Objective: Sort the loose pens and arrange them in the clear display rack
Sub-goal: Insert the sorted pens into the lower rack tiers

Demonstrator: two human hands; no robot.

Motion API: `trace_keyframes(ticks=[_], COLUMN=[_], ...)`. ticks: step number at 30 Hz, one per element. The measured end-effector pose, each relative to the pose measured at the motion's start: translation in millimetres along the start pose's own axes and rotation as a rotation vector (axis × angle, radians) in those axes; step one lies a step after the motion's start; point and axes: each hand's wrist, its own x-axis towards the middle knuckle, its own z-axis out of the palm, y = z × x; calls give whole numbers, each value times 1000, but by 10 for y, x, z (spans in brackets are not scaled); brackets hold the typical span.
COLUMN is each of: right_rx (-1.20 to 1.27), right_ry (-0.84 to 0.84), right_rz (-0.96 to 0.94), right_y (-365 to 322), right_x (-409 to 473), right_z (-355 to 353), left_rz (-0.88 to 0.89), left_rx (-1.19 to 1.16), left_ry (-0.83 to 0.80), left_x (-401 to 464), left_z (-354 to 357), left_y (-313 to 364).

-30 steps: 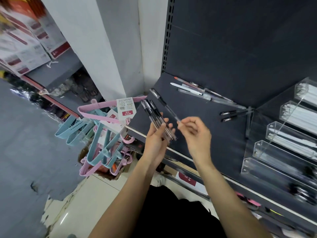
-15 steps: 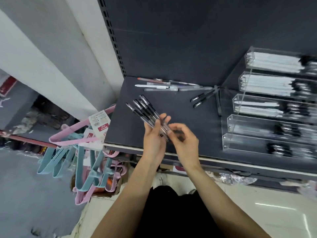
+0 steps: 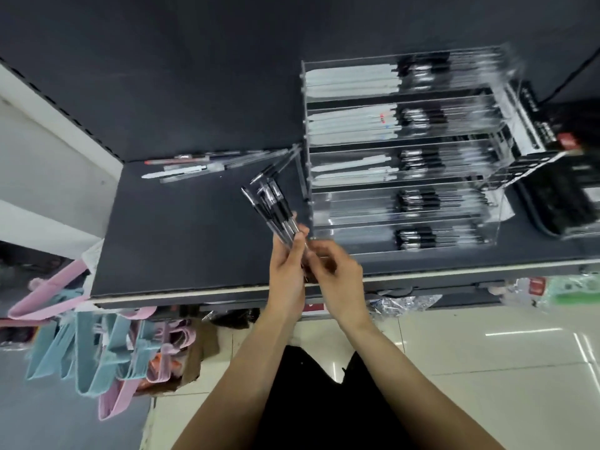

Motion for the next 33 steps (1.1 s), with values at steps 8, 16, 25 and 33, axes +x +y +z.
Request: trace_keyframes(ticks=[8, 16, 25, 33], right_rx=[-63, -205, -619, -973], right_ry=[-242, -359, -350, -329], right_rz=[110, -59, -286, -558], right_y=[208, 288, 367, 313], right_x=[148, 166, 318, 771], right_z=[-1295, -1950, -2033, -1931], left_rz=[-109, -81, -108, -74], left_rx=[-31, 27, 41, -128], left_ry=[87, 180, 315, 297], left_x=[-384, -701, -717, -801], left_z=[1046, 1399, 1261, 898], left_y=[-488, -752, -822, -840])
